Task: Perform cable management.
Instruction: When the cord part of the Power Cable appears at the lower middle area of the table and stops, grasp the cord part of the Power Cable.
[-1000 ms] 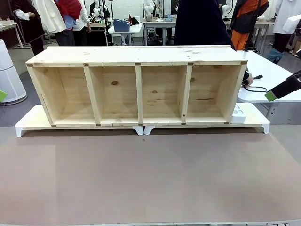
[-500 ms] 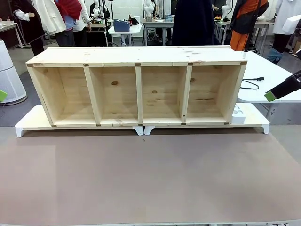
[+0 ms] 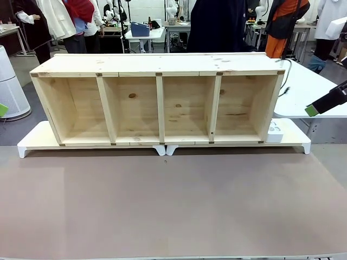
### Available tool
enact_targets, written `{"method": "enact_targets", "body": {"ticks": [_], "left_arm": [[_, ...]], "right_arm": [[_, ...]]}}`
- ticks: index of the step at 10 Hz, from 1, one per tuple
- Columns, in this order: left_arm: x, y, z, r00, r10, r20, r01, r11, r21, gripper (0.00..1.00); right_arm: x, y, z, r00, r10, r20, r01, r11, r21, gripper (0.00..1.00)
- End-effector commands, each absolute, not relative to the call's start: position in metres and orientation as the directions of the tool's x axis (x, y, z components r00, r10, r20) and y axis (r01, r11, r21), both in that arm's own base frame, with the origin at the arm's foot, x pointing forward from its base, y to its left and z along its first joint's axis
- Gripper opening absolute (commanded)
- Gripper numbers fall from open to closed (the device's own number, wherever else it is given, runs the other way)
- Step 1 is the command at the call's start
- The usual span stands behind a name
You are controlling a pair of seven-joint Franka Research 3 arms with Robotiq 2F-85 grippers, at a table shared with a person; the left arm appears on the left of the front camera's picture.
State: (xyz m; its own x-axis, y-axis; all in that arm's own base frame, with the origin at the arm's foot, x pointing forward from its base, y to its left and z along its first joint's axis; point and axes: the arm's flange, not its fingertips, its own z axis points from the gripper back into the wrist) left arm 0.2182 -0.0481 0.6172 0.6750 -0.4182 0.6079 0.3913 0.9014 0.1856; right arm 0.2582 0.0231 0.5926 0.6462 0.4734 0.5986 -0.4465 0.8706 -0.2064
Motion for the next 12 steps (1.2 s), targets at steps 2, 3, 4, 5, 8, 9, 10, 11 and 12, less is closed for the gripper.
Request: {"method": "enact_targets", "body": {"ticks": [2, 3, 4, 5, 8, 9, 10, 11, 12], "left_arm": [[0.2203, -0.0495, 0.6167, 0.677, -0.399, 0.619, 0.377, 0.91, 0.174, 1.0], [0.2203, -0.0495, 0.6167, 0.677, -0.399, 0.619, 0.377, 0.91, 0.174, 1.0], [0.2203, -0.0495, 0.6167, 0.677, -0.399, 0.619, 0.377, 0.91, 0.174, 1.0], [0.2203, -0.0495, 0.6167, 0.677, -0.399, 0.619, 0.377, 0.91, 0.174, 1.0], [0.2203, -0.0495, 0.6167, 0.677, -0.399, 0.619, 0.377, 0.91, 0.174, 1.0], [0.2203, -0.0495, 0.6167, 0.677, -0.399, 0.619, 0.377, 0.91, 0.174, 1.0], [0.2203, -0.0495, 0.6167, 0.677, -0.399, 0.619, 0.377, 0.91, 0.174, 1.0], [0.2203, -0.0495, 0.6167, 0.677, -0.399, 0.619, 0.377, 0.91, 0.174, 1.0], [0.2203, -0.0495, 0.6167, 0.677, -0.399, 0.619, 0.377, 0.91, 0.174, 1.0]], "right_arm": [[0.2622, 0.0251, 0.592, 0.645, 0.467, 0.605, -0.441, 0.874, -0.204, 1.0], [0.2622, 0.0251, 0.592, 0.645, 0.467, 0.605, -0.441, 0.874, -0.204, 1.0], [0.2622, 0.0251, 0.592, 0.645, 0.467, 0.605, -0.441, 0.874, -0.204, 1.0], [0.2622, 0.0251, 0.592, 0.645, 0.467, 0.605, -0.441, 0.874, -0.204, 1.0], [0.2622, 0.0251, 0.592, 0.645, 0.467, 0.605, -0.441, 0.874, -0.204, 1.0], [0.2622, 0.0251, 0.592, 0.645, 0.467, 0.605, -0.441, 0.874, -0.204, 1.0], [0.2622, 0.0251, 0.592, 0.645, 0.467, 0.605, -0.441, 0.874, -0.204, 1.0], [0.2622, 0.0251, 0.592, 0.645, 0.467, 0.605, -0.441, 0.874, -0.204, 1.0], [0.2622, 0.0251, 0.592, 0.645, 0.467, 0.605, -0.441, 0.874, -0.204, 1.0]]}}
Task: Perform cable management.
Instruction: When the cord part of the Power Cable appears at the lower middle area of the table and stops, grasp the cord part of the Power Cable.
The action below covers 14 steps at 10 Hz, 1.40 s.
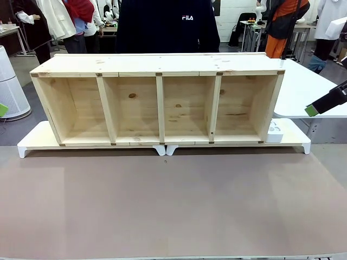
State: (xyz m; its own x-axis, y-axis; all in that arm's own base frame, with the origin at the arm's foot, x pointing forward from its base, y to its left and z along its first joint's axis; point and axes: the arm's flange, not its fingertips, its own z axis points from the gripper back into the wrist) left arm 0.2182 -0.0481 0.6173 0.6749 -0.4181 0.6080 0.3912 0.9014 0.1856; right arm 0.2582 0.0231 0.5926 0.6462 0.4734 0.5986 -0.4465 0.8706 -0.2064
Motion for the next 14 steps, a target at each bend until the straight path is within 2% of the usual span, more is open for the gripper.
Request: {"method": "enact_targets", "body": {"ticks": [1, 14], "left_arm": [[0.2203, -0.0495, 0.6167, 0.677, -0.399, 0.619, 0.377, 0.91, 0.174, 1.0], [0.2203, -0.0495, 0.6167, 0.677, -0.399, 0.619, 0.377, 0.91, 0.174, 1.0]], "right_arm": [[0.2622, 0.0251, 0.592, 0.645, 0.467, 0.605, -0.441, 0.874, -0.204, 1.0], [0.2622, 0.0251, 0.592, 0.645, 0.467, 0.605, -0.441, 0.874, -0.204, 1.0]]}}
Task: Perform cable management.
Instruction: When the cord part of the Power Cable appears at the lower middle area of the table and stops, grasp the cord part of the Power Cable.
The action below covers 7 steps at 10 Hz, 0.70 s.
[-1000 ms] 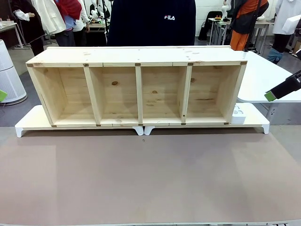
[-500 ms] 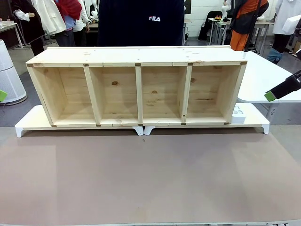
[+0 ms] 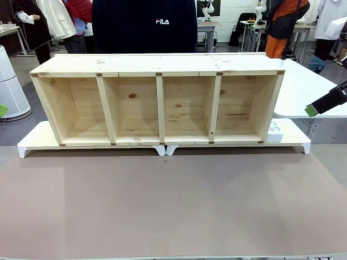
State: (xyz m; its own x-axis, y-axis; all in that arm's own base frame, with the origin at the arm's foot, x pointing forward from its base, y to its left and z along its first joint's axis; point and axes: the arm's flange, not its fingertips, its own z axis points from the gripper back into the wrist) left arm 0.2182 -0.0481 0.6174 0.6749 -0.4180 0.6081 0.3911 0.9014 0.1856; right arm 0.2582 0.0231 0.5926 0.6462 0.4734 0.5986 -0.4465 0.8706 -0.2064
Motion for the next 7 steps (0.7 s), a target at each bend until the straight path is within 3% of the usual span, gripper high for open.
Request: {"method": "enact_targets", "body": {"ticks": [1, 7], "left_arm": [[0.2203, -0.0495, 0.6167, 0.677, -0.399, 0.619, 0.377, 0.91, 0.174, 1.0], [0.2203, -0.0495, 0.6167, 0.677, -0.399, 0.619, 0.377, 0.91, 0.174, 1.0]], "right_arm": [[0.2622, 0.0251, 0.592, 0.645, 0.467, 0.605, -0.441, 0.874, -0.204, 1.0], [0.2622, 0.0251, 0.592, 0.645, 0.467, 0.605, -0.441, 0.874, -0.204, 1.0]]}}
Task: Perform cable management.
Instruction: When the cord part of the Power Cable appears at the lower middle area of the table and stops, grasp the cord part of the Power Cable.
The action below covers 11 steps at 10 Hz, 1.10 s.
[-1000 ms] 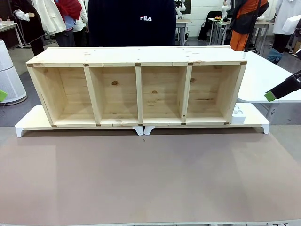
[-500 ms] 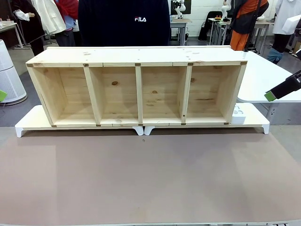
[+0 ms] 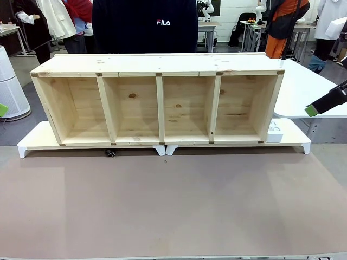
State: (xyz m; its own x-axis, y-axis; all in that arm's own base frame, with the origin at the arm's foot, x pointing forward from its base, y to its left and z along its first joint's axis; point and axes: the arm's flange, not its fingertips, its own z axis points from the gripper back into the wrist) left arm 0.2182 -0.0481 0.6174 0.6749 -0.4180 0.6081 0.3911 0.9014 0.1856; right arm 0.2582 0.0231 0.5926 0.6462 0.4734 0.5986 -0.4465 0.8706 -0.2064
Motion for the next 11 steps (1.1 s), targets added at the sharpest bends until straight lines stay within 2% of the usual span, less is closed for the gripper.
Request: {"method": "enact_targets", "body": {"ticks": [1, 11], "left_arm": [[0.2203, -0.0495, 0.6167, 0.677, -0.399, 0.619, 0.377, 0.91, 0.174, 1.0], [0.2203, -0.0495, 0.6167, 0.677, -0.399, 0.619, 0.377, 0.91, 0.174, 1.0]], "right_arm": [[0.2622, 0.0251, 0.592, 0.645, 0.467, 0.605, -0.441, 0.874, -0.204, 1.0], [0.2622, 0.0251, 0.592, 0.645, 0.467, 0.605, -0.441, 0.874, -0.204, 1.0]]}}
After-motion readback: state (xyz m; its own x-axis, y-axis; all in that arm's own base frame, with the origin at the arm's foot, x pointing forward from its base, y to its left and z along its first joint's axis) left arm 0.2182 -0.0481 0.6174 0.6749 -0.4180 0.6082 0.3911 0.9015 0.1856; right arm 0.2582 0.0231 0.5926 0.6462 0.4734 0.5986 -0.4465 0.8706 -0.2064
